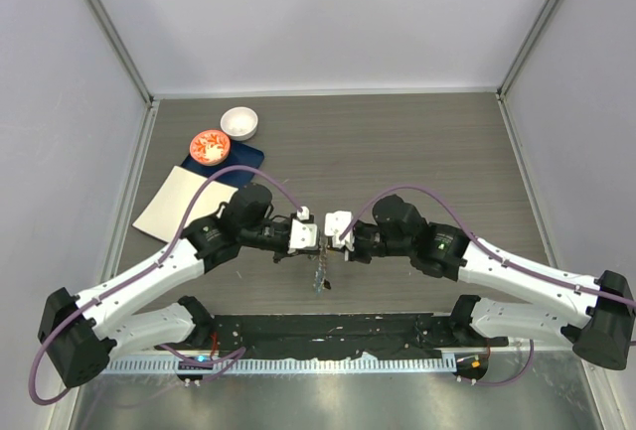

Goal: Put the keys on the keyring

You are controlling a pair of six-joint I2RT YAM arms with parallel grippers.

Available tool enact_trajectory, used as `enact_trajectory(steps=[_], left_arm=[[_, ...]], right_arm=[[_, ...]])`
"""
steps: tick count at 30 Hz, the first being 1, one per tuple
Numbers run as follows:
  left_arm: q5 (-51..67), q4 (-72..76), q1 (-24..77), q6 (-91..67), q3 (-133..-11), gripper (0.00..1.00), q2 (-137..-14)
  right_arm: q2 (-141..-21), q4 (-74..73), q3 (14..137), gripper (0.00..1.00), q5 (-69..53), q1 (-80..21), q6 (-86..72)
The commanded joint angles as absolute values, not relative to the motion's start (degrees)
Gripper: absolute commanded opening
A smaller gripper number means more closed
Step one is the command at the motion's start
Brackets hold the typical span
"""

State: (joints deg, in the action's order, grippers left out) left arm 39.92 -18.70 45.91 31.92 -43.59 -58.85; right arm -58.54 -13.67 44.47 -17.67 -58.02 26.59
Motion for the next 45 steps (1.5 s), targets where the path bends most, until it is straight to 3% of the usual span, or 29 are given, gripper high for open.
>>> enact_trajectory(steps=[1, 11, 17, 28, 38, 45], left_arm=[[35.1, -17.5, 46.4, 32.6, -45.8, 0.0, -55.6], [28.7, -20.8, 46.4, 29.7, -47.5, 0.0, -53.1], [12.7, -24.3, 46.4, 24.5, -46.4, 0.0, -47.6], [-7.0, -24.1, 46.4, 22.2, -40.8, 0.0, -36.7], [-7.6, -21.5, 46.3, 20.6, -39.0, 0.0, -33.2], [-8.1, -20.8, 46.3, 20.8, -38.4, 0.0, -31.0]], right_arm=[[-55.6, -11.2, 46.8, 0.01, -13.3, -58.4, 23.3], [-54.3, -16.4, 47.2, 0.01, -4.3, -58.4, 13.5], [-60.5, -26.2, 51.0, 0.01, 5.3, -58.0, 5.4], [-78.5, -46.2, 62.6, 0.01, 7.6, -51.6, 4.6], [-93.3, -56.1, 74.0, 0.01, 4.4, -47.0, 14.1], [-111.2, -62.0, 87.7, 0.01, 4.3, -46.8, 19.9]])
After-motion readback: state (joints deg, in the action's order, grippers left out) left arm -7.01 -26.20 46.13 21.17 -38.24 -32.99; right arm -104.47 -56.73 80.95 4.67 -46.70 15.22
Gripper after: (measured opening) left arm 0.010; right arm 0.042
